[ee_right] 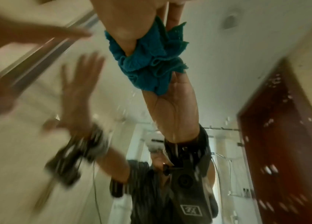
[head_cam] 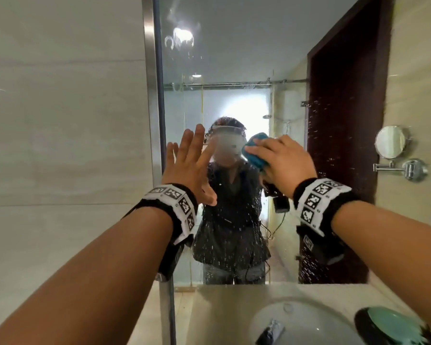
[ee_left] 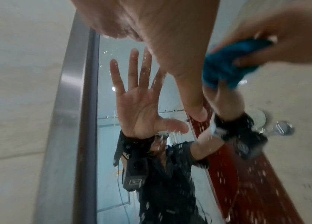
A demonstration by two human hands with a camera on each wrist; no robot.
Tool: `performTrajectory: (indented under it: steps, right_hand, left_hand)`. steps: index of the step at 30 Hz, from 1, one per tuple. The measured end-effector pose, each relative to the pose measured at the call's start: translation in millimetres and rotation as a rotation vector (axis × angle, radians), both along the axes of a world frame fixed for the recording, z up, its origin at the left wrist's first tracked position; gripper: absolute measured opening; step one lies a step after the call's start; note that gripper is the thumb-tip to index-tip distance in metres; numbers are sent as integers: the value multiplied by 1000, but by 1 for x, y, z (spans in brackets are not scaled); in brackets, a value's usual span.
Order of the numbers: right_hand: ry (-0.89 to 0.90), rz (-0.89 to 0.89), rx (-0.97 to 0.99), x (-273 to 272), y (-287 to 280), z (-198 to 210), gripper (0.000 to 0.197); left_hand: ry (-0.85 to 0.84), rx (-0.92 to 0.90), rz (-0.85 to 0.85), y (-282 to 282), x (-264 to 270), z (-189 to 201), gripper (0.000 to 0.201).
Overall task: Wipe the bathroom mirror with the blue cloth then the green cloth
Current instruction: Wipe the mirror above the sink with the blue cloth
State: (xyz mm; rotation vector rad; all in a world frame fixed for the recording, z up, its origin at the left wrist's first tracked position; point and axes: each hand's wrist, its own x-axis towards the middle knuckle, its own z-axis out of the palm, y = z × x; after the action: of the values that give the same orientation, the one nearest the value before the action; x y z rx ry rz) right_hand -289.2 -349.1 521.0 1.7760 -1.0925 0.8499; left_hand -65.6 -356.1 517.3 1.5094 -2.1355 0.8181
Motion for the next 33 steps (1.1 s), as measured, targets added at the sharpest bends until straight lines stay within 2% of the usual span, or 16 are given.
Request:
performTrajectory:
  steps: [2,4,6,10,12,14,17,21,23,26,30,32,33]
  right_hand:
    - [-203,-9,-4,-11,0,25,48]
    - [-260,-7,-28,-15,-6,29,45]
    - [-260,43,-4,-9,-10,12,45]
    - [-40,122,20,1,-13,-61,56]
    - [93,129,126,2,-13,-91,47]
    - [128,156,218,0,-13,-104,38]
    - [73,116,153,-2,-6,-84,45]
    - [-290,119,86,2,4,-30,50]
    - [-348,117,69,7,3,-26,50]
    - [-236,138,144,17,2,-57,55]
    - [189,156,207,18,0,-111,57]
    - [227,138,193,15,0,-104,61]
    - [169,122,186,16,0,-93,62]
  left_hand:
    - [-64,25,21,0,5,-14,138]
    - [-61,66,26,-3,4,-27,140]
    - [-13,98,23,-5,-1,-38,143]
    - [45,82,53,-12,-12,-46,150]
    - [41,60,67,-14,-13,-44,152]
    - [36,52,63,-14,-12,-45,153]
    - [37,42,53,-16,-9,-46,154]
    - [50,42,25,-18,-8,-47,155]
    - [50,39,23,-19,-7,-48,155]
    - [49,35,25,-21,-6,-50,156]
    - [54,21,20,-22,-6,-50,156]
    - [55,23,15,-22,-7,-50,157]
    - [57,27,13,-22,-7,-50,157]
